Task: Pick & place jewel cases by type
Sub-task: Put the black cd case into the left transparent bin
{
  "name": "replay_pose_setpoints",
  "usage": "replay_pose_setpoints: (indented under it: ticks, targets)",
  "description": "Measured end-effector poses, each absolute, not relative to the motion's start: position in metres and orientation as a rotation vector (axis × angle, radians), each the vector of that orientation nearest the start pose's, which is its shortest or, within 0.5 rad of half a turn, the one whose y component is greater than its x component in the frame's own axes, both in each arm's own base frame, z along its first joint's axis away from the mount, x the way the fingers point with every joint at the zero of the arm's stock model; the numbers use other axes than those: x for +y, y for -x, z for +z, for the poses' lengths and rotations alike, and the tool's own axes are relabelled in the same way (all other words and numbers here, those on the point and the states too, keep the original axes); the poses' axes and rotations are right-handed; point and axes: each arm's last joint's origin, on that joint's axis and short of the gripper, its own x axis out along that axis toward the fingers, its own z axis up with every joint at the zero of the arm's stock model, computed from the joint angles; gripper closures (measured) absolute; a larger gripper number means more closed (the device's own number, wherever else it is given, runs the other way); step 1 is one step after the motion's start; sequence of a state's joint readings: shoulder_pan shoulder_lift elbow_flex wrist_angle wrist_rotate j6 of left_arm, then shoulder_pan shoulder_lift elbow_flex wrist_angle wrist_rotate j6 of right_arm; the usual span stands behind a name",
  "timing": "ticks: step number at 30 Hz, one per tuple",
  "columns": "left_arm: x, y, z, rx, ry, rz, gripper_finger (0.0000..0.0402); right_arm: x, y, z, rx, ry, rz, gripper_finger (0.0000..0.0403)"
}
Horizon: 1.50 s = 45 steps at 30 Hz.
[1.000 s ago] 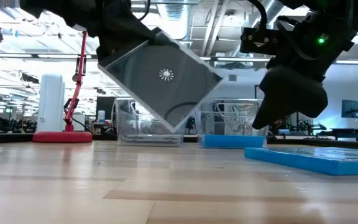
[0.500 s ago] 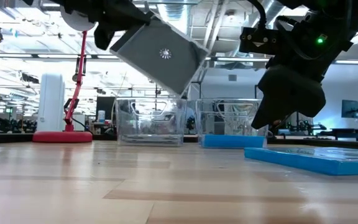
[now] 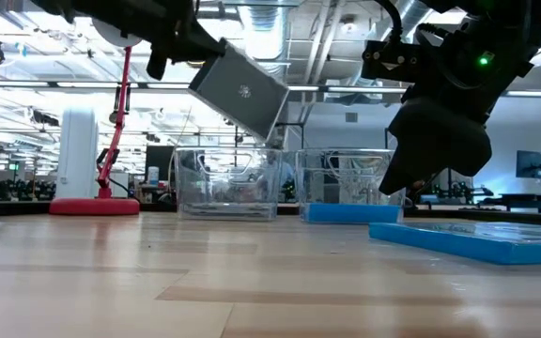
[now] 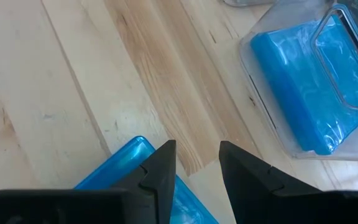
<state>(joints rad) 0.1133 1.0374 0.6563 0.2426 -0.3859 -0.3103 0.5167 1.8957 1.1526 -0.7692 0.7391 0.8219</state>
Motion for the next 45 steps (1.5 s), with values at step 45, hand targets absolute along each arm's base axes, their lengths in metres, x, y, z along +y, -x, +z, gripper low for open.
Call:
replay_pose_setpoints:
  ticks: [45]
  targets:
    - [0.126,-0.245,0.21,0.231,0.84,0.645,0.0356,0.146,-0.296,0.143,1.022,0.175,-0.629,0.0285]
